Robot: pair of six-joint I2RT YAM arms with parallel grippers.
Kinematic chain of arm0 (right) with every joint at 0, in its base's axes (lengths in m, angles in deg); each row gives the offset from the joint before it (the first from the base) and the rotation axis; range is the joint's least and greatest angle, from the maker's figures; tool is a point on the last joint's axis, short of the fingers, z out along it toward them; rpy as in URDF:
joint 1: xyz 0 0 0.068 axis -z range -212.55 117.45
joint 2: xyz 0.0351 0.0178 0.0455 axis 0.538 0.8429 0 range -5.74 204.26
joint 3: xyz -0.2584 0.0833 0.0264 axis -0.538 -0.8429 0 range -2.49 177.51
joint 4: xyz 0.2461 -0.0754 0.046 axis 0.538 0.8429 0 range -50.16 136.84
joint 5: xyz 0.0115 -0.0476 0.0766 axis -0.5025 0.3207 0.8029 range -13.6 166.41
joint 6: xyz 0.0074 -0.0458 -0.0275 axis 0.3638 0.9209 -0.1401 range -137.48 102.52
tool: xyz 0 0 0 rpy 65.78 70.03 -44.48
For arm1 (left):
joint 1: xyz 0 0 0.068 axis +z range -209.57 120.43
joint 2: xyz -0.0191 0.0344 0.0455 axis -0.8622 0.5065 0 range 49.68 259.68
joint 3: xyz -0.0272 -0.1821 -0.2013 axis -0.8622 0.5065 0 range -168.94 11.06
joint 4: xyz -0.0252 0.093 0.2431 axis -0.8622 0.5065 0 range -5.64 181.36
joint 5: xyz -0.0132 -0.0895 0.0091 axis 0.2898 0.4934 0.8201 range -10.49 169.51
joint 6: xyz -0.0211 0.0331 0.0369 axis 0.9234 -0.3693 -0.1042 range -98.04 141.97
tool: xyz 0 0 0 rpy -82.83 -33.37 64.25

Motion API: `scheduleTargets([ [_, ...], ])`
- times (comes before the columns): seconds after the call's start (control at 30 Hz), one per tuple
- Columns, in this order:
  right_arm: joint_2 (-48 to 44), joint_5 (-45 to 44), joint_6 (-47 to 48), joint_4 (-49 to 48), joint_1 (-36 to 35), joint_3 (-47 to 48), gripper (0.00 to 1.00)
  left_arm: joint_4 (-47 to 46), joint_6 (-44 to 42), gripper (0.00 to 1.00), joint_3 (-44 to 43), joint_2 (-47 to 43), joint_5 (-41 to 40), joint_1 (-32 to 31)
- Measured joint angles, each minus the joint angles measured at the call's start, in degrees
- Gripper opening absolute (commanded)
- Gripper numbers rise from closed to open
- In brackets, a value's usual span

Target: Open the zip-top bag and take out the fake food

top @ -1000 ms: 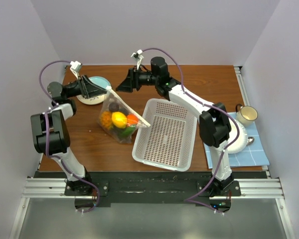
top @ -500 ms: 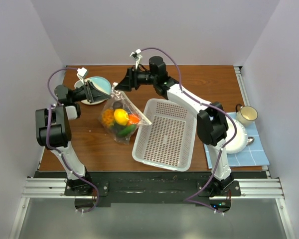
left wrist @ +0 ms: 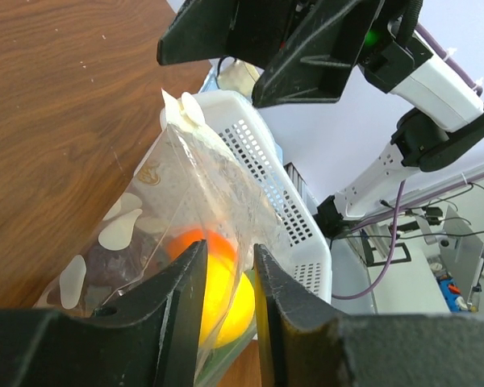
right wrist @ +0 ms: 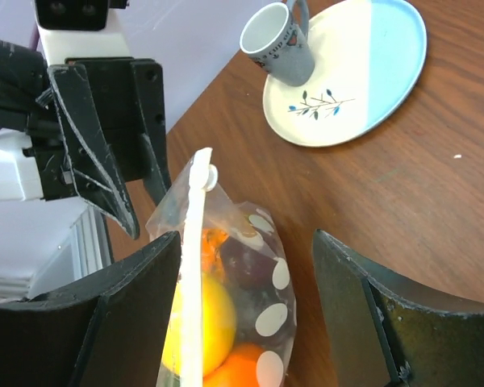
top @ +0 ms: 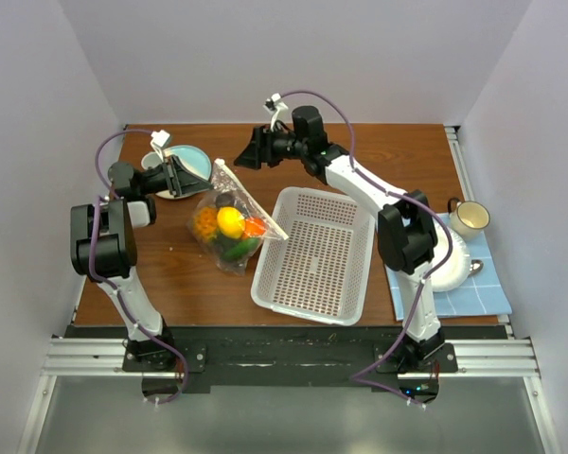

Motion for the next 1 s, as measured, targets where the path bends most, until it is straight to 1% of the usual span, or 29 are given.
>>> scheduleTargets([
  [0.1,1.9,0.9,-1.7,-1.1,0.1,2.7,0.68,0.0,0.0,0.31,0.7,-0.2,0.0,0.0],
  [0.2,4.2,1.7,-4.0,-3.5,-0.2,5.2,0.68,0.0,0.0,0.30,1.4,-0.5,0.0,0.0],
  [0.47,6.8,4.0,-6.8,-5.0,-1.2,5.7,0.64,0.0,0.0,0.28,1.6,-1.1,0.0,0.0],
  [0.77,6.9,4.0,-7.4,-5.8,-2.6,7.8,0.54,0.0,0.0,0.28,1.6,-1.4,0.0,0.0],
  [0.9,7.6,4.0,-7.5,-6.5,-3.0,9.9,0.44,0.0,0.0,0.28,1.7,-1.7,0.0,0.0],
  [0.97,7.8,4.0,-7.8,-6.5,-3.2,9.9,0.46,0.0,0.0,0.28,1.7,-1.7,0.0,0.0],
  [1.0,8.0,4.0,-7.9,-6.4,-3.3,10.0,0.50,0.0,0.0,0.28,1.7,-1.7,0.0,0.0],
])
